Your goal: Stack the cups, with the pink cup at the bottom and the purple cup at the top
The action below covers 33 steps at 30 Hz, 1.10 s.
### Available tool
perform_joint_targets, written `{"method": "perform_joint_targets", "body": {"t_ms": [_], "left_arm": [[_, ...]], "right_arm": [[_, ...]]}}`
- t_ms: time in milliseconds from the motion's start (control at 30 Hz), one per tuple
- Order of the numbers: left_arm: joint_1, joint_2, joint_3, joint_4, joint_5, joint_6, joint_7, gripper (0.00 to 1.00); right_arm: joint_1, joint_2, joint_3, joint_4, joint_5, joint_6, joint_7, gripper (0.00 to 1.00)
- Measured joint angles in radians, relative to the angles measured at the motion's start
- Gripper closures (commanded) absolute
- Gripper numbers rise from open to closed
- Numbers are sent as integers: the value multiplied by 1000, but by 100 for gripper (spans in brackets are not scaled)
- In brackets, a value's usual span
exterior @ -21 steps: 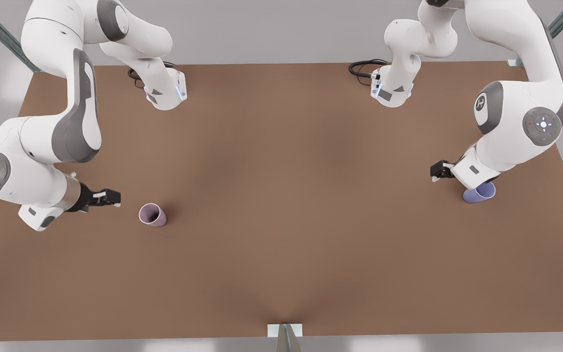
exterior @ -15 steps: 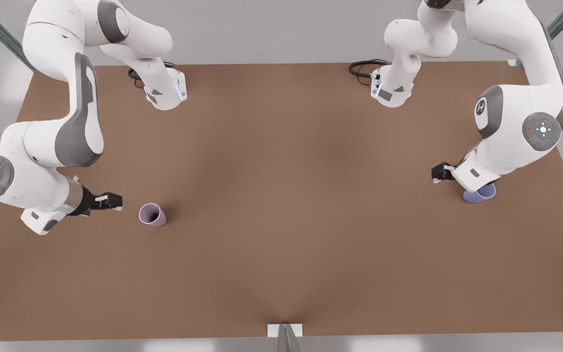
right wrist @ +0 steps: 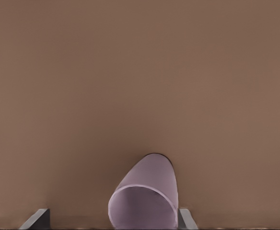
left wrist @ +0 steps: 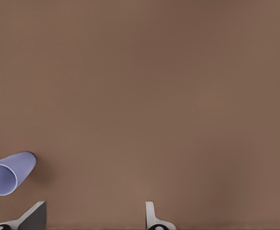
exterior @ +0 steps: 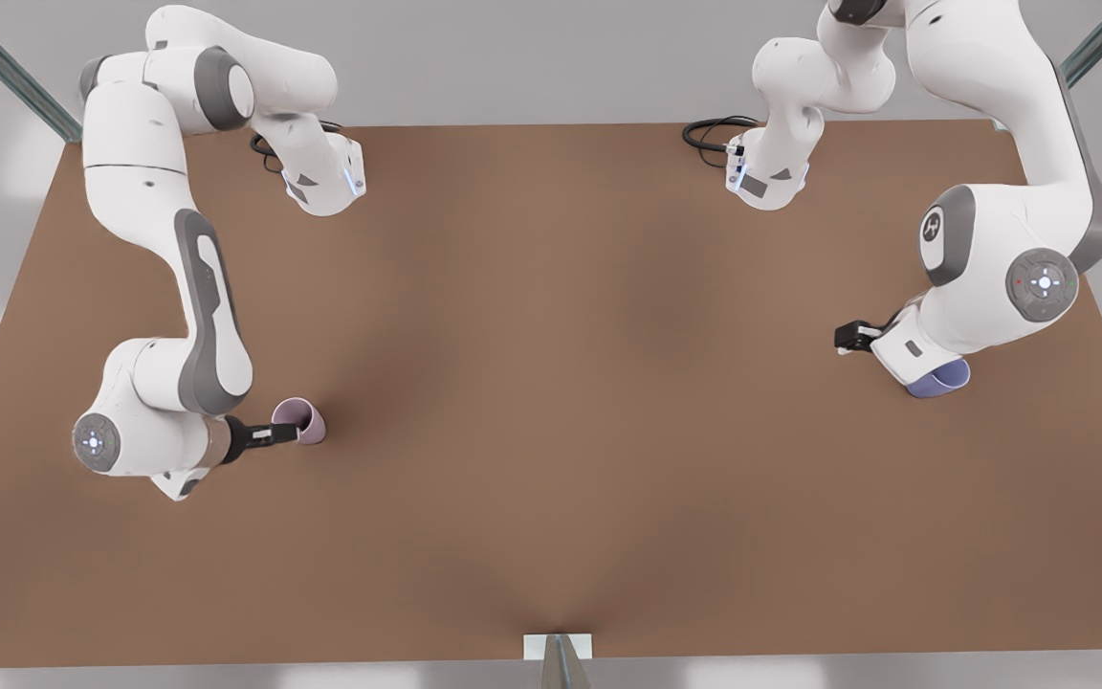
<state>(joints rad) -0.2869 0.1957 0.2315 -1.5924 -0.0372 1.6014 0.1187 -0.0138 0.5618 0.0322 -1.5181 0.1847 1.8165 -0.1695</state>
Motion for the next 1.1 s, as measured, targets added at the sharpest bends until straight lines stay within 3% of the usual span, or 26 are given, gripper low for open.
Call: {"method": "perform_joint_targets", "body": {"t_ms": [167, 567, 633, 667, 700, 1100], "left_arm": [[0, 3, 1, 0, 0, -6, 3, 0], [0, 0, 0, 0, 0, -24, 8, 0], [0, 0, 0, 0, 0, -26, 8, 0], [0, 0, 0, 0, 0, -27, 8, 0], [0, 0, 0, 0, 0, -27, 8, 0], [0, 0, 0, 0, 0, -35, 11, 0]], "right_arm": [[-4, -75, -1, -158, -31, 71, 11, 0], [-27, 27, -26, -170, -74, 198, 23, 1], [-22, 39, -24, -170, -75, 207, 24, 58], [-21, 42, -23, -170, -74, 211, 24, 70], [-21, 45, -22, -170, -72, 214, 23, 75], [-6, 44, -15, -134, -73, 223, 19, 79]]}}
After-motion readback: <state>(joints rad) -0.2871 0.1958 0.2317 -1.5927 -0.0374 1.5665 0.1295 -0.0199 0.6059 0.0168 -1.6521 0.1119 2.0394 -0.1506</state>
